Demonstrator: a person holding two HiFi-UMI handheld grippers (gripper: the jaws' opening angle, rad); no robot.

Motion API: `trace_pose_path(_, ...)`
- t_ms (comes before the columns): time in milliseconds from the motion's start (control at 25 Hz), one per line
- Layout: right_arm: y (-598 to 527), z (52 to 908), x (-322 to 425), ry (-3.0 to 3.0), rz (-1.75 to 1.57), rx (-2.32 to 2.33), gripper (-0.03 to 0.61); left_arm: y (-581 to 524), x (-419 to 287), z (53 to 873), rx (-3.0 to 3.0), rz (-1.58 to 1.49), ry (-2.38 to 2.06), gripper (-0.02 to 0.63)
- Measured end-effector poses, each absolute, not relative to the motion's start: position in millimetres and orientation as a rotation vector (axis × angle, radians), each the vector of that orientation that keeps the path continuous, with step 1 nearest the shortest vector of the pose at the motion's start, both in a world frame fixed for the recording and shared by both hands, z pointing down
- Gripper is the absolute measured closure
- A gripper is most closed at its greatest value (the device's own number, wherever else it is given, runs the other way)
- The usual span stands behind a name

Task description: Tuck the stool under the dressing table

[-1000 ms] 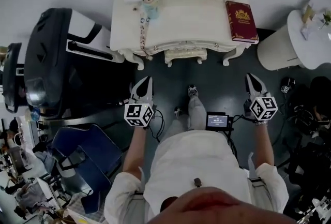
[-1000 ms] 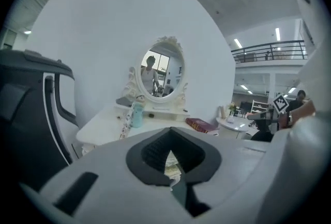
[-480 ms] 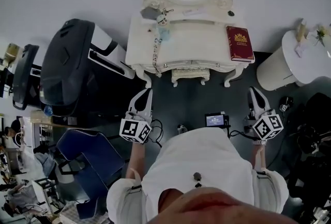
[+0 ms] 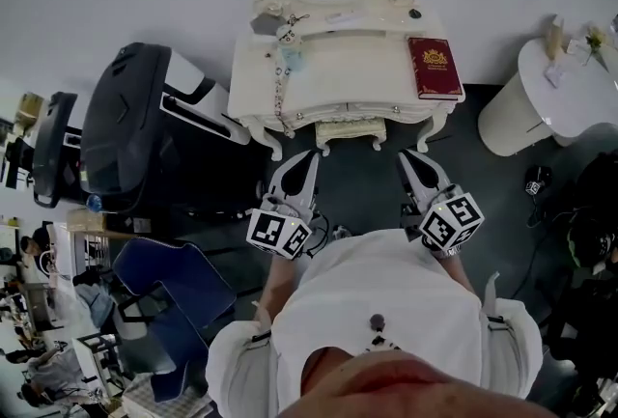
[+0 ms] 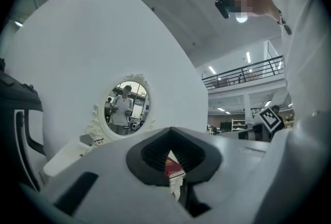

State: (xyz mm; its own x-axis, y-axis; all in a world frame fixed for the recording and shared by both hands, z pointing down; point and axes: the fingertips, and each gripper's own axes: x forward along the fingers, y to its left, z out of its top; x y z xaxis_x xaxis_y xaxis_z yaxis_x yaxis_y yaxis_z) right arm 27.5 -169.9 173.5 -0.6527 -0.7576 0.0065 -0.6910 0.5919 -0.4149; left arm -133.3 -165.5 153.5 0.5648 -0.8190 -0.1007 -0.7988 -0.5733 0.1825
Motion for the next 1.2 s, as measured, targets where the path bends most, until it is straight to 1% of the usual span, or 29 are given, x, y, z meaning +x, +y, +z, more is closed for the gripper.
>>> trace_pose_path(280,-133,197,71,2.72,-0.633,-1.199,0.572,-124,-72,185,2.606,-0.133,-1.389,0.606)
trace_pose_path(560,-110,222,82,2.789,-0.671,-1.109,0.572,-82,-60,197,2.527,-0.084,-1.474,0.606)
trace_pose_path(760,-99,228,80,2.786,-0.657,-1.151,0.572,-72,-67,207,2.509,-0.108,-1.458,0.606)
trace_pose_path(960,-93,234,73,2.744,-0.656,-1.306,0.572,-78,-79,211,2.55,-0.114,-1.359,0.606)
trace_pose_path(1080,-93,238,53,2.702,-0.703,-1.351,0.572,-82,-98,205,2.592,-0.111,-1.316,0.606)
trace_pose_path(1200,-101,240,19,2.696,-0.712,-1.35,0.572,-91,-131,206,2.602,-0.126,-1.318,0.606)
